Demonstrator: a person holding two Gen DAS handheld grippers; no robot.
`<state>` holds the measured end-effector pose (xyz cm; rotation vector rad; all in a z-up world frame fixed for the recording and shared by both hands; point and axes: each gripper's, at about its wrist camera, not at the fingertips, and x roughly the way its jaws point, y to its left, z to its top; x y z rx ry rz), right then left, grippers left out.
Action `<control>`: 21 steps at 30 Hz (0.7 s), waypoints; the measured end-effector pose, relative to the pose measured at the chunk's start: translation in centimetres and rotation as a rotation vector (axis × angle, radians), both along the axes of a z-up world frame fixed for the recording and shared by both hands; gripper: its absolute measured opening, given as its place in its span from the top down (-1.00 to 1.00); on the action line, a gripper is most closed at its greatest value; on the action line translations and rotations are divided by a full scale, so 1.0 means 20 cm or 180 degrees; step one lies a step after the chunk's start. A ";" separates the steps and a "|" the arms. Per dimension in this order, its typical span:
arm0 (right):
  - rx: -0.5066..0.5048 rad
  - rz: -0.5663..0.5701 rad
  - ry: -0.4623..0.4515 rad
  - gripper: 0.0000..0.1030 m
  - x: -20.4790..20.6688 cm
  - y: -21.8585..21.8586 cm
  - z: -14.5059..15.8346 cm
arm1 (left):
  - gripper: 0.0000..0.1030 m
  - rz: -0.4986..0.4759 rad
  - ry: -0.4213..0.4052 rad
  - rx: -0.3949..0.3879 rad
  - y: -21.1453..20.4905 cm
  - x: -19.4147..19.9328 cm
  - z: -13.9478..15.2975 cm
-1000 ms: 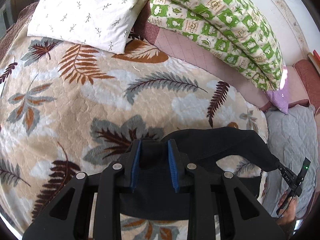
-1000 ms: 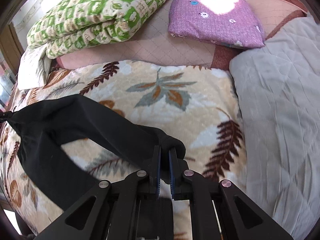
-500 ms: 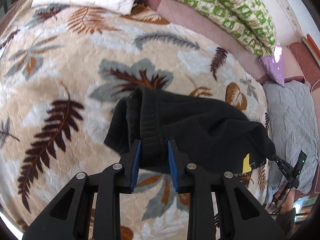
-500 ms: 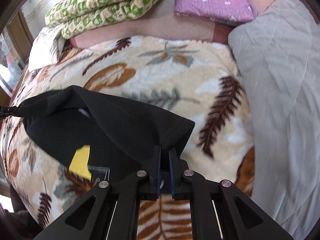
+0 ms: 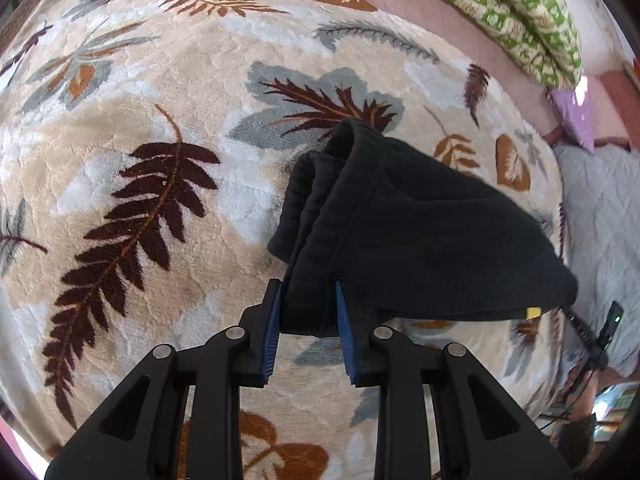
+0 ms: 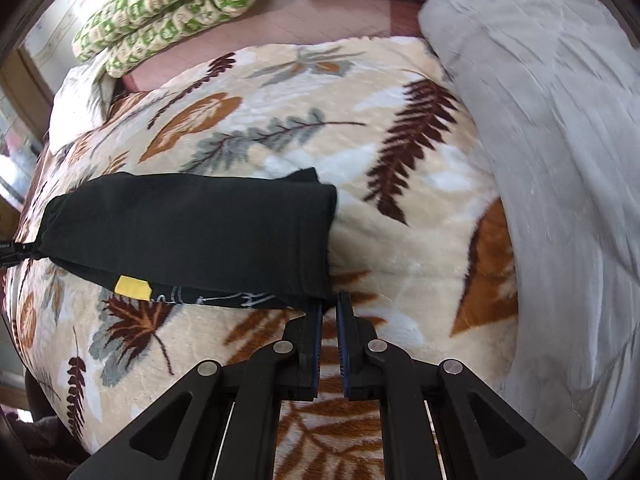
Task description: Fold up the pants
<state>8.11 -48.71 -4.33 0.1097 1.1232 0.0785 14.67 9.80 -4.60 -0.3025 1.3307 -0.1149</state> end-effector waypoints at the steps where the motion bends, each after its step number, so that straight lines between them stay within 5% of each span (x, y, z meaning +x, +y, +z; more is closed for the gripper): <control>1: -0.0005 -0.0041 0.0005 0.87 0.00 -0.01 -0.01 | 0.53 -0.0043 0.0014 0.0045 -0.01 0.00 -0.01; 12: 0.0032 -0.0314 0.0028 0.79 -0.05 -0.06 0.02 | 0.43 -0.0268 -0.0059 0.0019 -0.02 -0.08 0.07; 18: 0.0196 -0.0438 -0.0125 0.69 -0.08 -0.05 0.21 | 0.17 -0.0483 -0.0214 0.0523 -0.07 -0.15 0.24; 21: 0.0390 -0.0577 -0.0208 0.01 -0.06 -0.06 0.28 | 0.17 -0.0596 -0.0395 0.0585 -0.10 -0.16 0.35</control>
